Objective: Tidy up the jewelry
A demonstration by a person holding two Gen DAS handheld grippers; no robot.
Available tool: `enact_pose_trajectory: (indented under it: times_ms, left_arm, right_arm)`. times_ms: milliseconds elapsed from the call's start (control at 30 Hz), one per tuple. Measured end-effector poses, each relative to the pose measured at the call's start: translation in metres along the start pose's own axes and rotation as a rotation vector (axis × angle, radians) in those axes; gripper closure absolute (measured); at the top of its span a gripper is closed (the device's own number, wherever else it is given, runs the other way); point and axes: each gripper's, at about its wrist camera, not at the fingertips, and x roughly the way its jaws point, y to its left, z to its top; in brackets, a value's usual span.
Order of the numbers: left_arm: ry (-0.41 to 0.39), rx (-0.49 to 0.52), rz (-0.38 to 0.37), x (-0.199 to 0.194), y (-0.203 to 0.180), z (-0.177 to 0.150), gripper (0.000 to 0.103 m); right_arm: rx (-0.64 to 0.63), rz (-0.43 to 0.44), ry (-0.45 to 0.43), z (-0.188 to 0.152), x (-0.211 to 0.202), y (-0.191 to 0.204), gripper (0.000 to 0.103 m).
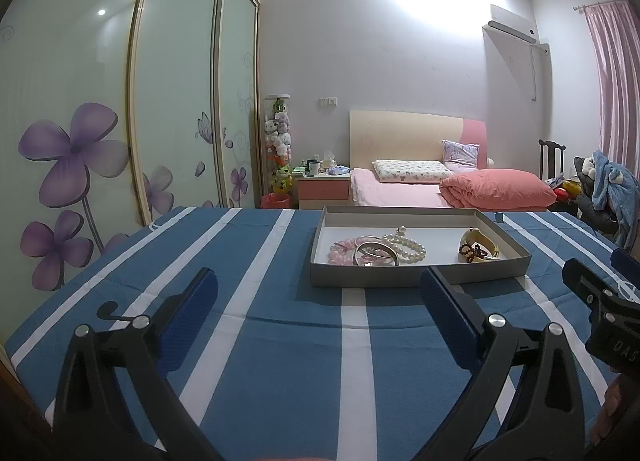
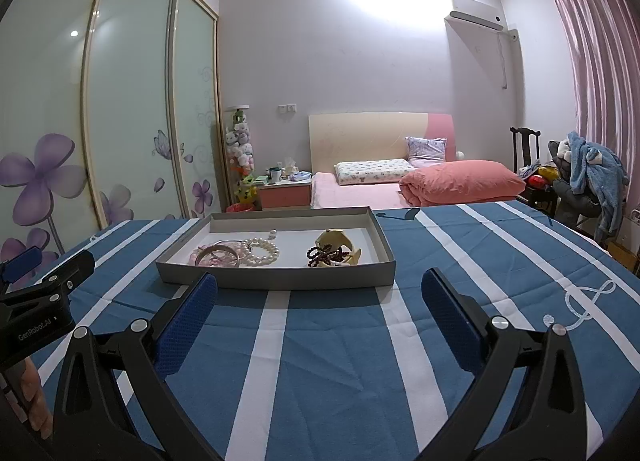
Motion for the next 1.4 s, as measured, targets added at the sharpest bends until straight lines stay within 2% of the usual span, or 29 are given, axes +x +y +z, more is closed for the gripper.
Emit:
enact_pose_trajectory:
  times_ms: [1400]
  left_arm:
    - [0.006,0.000,-0.008,0.0008,-0.0049,-0.0023,0.004]
  right_arm:
    - [0.000,0.000,0.002,0.0014,0.0001,0.0010,0.002]
